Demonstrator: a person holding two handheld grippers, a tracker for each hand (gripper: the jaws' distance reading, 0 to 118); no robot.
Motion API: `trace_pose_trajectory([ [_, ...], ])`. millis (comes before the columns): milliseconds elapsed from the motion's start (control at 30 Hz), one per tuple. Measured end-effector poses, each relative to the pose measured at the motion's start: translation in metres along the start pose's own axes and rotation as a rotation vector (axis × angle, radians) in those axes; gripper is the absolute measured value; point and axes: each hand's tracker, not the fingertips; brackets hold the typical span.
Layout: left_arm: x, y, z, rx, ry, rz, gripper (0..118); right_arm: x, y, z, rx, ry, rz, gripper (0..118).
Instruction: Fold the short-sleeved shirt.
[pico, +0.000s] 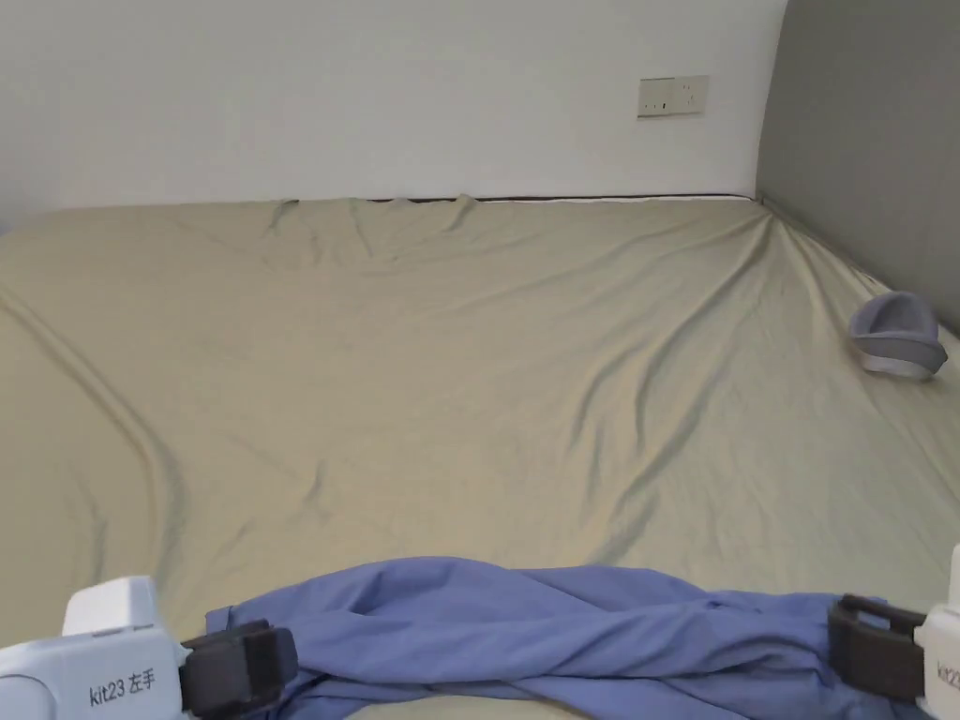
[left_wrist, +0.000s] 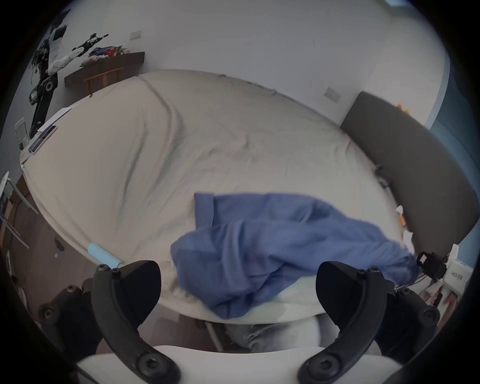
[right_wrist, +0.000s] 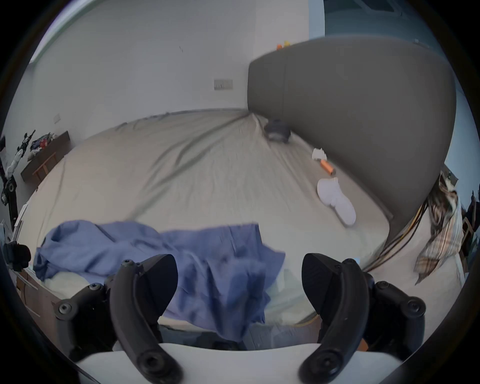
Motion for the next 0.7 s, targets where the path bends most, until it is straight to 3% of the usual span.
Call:
trace_pose_trajectory([
  [133, 0.004, 0.020, 0.004, 0.035, -0.017, 0.026, 115, -0.025, 0.023, 0.000, 0.079, 0.087, 0.015, 100],
  [167, 0.002, 0.025, 0.003, 0.020, -0.022, 0.051, 109, -0.033, 0.026, -0.003, 0.076, 0.114, 0.028, 95],
  [200, -0.002, 0.026, 0.002, 0.002, -0.030, 0.085, 93, -0.039, 0.029, -0.006, 0.076, 0.141, 0.042, 80],
  [267, -0.010, 0.030, -0.004, -0.025, -0.018, 0.120, 13, -0.049, 0.031, -0.016, 0.056, 0.197, 0.029, 2],
  [300, -0.015, 0.028, -0.004, -0.034, 0.005, 0.119, 0, -0.052, 0.028, -0.020, 0.066, 0.202, 0.005, 0],
  [400, -0.022, 0.024, -0.012, -0.025, -0.023, 0.108, 0, -0.057, 0.023, -0.035, 0.022, 0.345, -0.046, 0],
  [500, -0.032, 0.022, -0.024, -0.071, -0.027, 0.155, 3, -0.060, 0.025, -0.040, -0.003, 0.355, -0.037, 0],
  [533, -0.033, 0.022, -0.030, -0.078, -0.028, 0.168, 24, -0.060, 0.025, -0.042, -0.001, 0.363, -0.036, 0],
  [633, -0.039, 0.019, -0.047, -0.108, -0.005, 0.202, 118, -0.061, 0.032, -0.047, -0.007, 0.424, -0.046, 0],
  [700, -0.041, 0.016, -0.052, -0.113, 0.008, 0.211, 114, -0.060, 0.035, -0.048, -0.007, 0.466, -0.059, 0],
])
